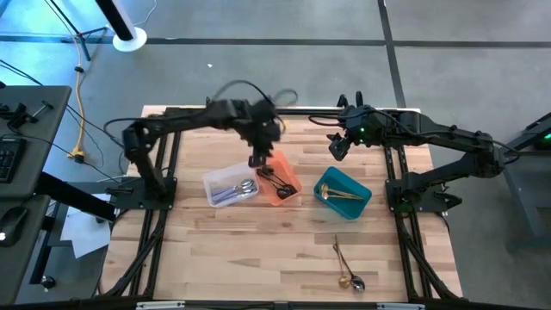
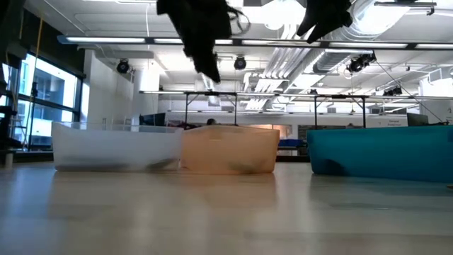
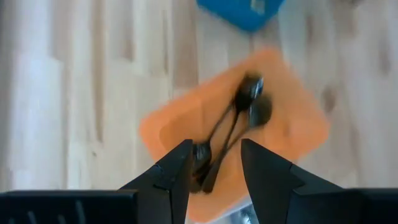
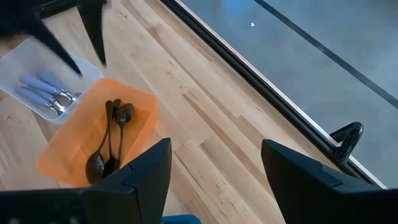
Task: Sort silverware by color (type)
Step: Put the gold spoon into the blue bin
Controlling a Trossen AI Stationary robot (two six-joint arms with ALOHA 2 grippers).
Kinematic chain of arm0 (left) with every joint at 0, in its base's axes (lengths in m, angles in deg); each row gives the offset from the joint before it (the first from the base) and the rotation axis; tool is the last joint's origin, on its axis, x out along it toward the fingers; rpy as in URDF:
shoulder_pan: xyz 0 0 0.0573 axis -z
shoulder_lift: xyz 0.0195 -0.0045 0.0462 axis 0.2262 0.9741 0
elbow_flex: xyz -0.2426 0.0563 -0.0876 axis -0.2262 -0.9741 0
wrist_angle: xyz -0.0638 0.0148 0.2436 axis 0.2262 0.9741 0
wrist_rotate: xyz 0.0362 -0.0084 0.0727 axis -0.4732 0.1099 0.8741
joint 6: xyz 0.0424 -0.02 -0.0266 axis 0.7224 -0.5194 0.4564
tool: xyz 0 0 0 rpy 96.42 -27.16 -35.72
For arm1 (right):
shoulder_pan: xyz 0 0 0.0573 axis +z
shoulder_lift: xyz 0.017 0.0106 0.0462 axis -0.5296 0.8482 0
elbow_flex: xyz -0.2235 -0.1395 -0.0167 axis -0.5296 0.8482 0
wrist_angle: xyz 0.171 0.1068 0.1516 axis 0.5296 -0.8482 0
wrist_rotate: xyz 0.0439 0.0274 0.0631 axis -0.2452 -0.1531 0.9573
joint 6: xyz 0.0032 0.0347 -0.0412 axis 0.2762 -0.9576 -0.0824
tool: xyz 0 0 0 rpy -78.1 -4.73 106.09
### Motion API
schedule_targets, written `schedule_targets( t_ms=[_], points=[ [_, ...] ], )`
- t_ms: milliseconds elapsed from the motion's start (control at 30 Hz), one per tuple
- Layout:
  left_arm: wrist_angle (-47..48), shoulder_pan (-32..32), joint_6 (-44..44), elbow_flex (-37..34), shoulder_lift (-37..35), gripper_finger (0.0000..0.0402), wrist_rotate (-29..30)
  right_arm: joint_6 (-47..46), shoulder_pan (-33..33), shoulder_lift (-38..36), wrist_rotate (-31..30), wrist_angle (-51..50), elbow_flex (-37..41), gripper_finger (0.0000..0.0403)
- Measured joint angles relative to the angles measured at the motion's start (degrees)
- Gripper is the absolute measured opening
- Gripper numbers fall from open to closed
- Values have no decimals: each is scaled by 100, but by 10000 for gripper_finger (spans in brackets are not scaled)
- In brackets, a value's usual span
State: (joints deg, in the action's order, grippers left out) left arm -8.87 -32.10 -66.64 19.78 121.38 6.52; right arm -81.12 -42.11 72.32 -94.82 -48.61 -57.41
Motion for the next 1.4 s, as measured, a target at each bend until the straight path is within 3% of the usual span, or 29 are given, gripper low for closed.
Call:
schedule_targets(
  t_ms=[300, 567, 767, 867, 1200, 1400],
  points=[
    [-644, -393, -669, 1, -1624, 129, -558, 0, 0, 0, 4, 5, 0, 233],
    [-1512, -431, -1002, 3, -2976, 129, -543, 108, 0, 0, 38, 190, 0, 233],
    [-1700, -420, -1254, -87, -3604, 129, -482, 588, 4, 0, 530, 791, 0, 233],
    [-2280, -420, -1552, -659, -4013, 129, -466, 774, 4, 0, 546, 1038, 0, 233],
    [-5453, -268, -2958, -3711, -5290, 129, -312, 1056, 4, 0, 742, 1306, 0, 233],
    [-6325, -190, -3092, -4521, -5362, 129, -81, 1354, -2, -19, 1193, 1373, 0, 233]
  ],
)
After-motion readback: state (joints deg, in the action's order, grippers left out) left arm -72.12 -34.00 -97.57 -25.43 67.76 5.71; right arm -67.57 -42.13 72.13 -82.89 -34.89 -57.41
